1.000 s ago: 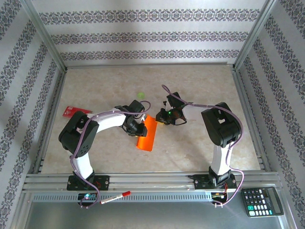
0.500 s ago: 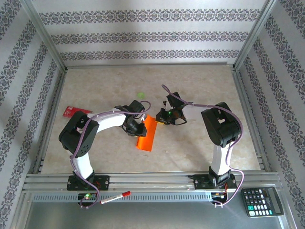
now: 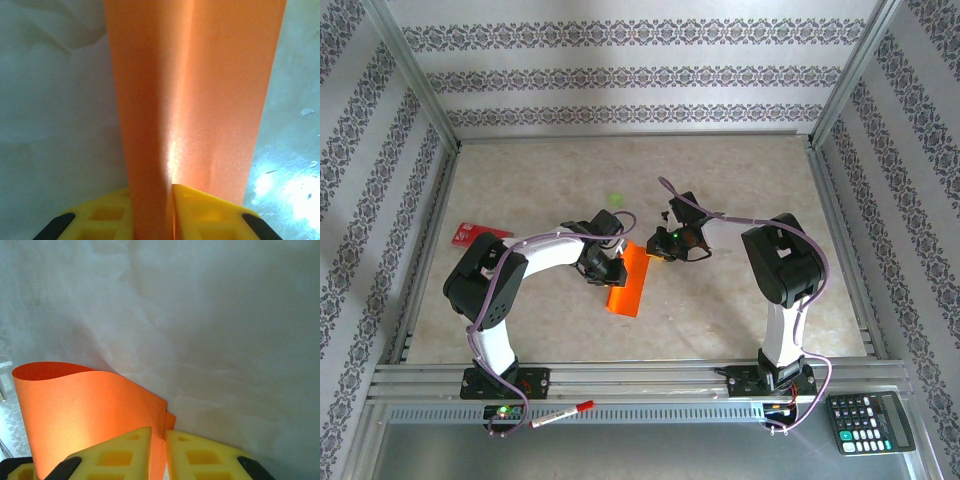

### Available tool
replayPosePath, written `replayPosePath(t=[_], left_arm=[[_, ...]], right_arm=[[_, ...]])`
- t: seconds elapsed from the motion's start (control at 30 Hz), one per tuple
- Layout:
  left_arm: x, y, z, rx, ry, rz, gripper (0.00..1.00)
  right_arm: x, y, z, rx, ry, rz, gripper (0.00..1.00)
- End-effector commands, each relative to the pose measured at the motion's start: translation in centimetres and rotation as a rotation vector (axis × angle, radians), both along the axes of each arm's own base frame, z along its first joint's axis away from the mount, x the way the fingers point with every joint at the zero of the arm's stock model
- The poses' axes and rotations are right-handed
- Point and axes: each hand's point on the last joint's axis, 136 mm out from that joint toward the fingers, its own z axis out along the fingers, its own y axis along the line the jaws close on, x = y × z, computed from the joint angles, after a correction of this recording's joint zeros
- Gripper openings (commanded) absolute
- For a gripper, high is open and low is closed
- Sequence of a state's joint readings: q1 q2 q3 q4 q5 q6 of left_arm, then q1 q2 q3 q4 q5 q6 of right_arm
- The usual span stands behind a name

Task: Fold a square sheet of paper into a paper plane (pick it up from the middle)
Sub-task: Hold the square sheet of paper at the center of the table.

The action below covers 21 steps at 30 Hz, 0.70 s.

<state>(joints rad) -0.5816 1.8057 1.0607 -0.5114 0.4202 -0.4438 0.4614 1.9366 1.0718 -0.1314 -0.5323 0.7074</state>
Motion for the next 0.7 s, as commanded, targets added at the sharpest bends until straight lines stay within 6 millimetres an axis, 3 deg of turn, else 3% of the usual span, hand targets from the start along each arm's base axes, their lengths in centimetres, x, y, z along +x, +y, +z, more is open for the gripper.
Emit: replayPosePath(t=[0.0, 0.67], left_arm=[[-1.48, 1.04, -1.30, 0.055, 0.062, -0.019, 0.20], [-1.83, 1.07, -1.37, 0.053, 0.078, -0.033, 0.19]], right_arm=[[1.11, 0.69, -1.08, -0.015, -0.041, 0.012, 0.17], [1.76, 1.03, -0.53, 0.005, -0.048, 0.022, 0.20]])
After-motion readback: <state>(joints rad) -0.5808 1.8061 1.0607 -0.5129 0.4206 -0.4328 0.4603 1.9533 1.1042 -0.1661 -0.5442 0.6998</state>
